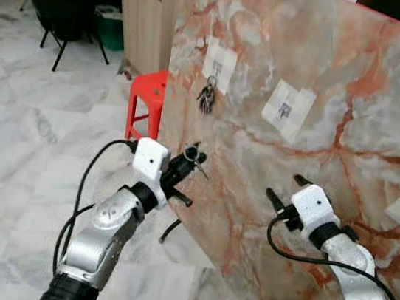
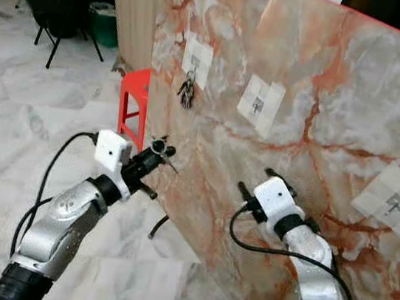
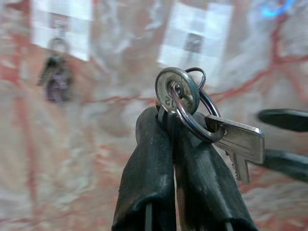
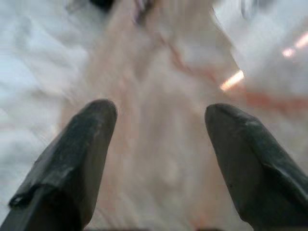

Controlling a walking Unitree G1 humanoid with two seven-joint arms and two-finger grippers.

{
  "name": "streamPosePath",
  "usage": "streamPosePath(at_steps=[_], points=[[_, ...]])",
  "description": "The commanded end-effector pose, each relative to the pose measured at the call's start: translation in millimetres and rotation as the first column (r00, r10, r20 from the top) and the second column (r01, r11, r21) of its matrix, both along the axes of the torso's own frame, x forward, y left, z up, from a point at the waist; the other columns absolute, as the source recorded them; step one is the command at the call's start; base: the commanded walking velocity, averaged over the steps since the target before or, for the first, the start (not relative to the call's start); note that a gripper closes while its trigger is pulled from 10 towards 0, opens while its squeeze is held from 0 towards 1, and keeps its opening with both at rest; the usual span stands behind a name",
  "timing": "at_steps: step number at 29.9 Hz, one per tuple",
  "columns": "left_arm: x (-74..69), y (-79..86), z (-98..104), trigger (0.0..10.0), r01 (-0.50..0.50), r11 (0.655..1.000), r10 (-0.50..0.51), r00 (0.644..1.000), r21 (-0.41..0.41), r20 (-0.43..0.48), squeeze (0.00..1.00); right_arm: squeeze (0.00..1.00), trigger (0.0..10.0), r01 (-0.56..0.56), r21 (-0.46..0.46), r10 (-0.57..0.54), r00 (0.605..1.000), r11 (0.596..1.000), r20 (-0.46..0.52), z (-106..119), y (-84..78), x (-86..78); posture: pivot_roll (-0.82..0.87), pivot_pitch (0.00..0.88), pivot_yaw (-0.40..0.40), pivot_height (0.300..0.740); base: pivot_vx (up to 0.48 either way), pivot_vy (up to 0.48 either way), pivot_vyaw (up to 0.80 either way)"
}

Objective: Hang keys on a hook

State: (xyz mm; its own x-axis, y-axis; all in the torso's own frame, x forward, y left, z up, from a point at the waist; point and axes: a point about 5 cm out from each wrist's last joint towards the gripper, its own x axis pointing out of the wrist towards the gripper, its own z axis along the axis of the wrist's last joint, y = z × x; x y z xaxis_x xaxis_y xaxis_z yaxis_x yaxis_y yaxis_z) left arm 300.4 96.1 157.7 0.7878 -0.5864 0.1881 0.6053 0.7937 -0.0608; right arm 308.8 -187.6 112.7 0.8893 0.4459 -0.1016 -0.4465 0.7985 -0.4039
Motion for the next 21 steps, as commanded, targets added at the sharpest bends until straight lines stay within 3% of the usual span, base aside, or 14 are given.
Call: streamPosePath(at_steps=[1, 5, 8, 12, 21], points=[[-3.5, -6.1, 3.5, 10.0, 0.046, 0.999, -0.046, 0.999, -0.006, 0.009, 0.00, 0.00, 10.0, -0.065, 0.047, 0.066, 0.998, 0.997, -0.012, 5.8, 6.5, -4.7, 0.08, 0.000, -0.088, 0.740, 0.000, 0.000, 0.00], [-7.3, -10.1, 0.3, 10.0, 0.086, 0.996, -0.086, 0.996, 0.014, 0.000, 0.00, 0.00, 10.0, -0.190, 0.077, 0.192, 0.981, 0.979, -0.016, 17.7, 21.9, -17.2, 0.09, 0.000, -0.089, 0.740, 0.000, 0.000, 0.00], [-7.6, -9.9, 0.3, 10.0, 0.089, 0.996, -0.089, 0.996, 0.017, 0.000, 0.00, 0.00, 10.0, -0.210, 0.084, 0.213, 0.977, 0.974, -0.025, 19.0, 23.7, -20.1, 0.09, 0.000, -0.088, 0.740, 0.000, 0.000, 0.00], [-9.1, -11.8, -2.0, 10.0, 0.102, 0.995, -0.102, 0.995, 0.019, -0.005, 0.00, 0.00, 10.0, -0.352, 0.092, 0.360, 0.927, 0.931, -0.100, 22.3, 32.5, -42.1, 0.08, 0.000, -0.081, 0.740, 0.000, 0.000, 0.00], [-9.2, -16.2, -2.0, 10.0, 0.114, 0.993, -0.114, 0.993, 0.027, -0.004, 0.00, 0.00, 10.0, -0.360, 0.085, 0.367, 0.926, 0.929, -0.091, 26.7, 41.6, -42.3, 0.08, 0.000, -0.082, 0.740, 0.000, 0.000, 0.00]])
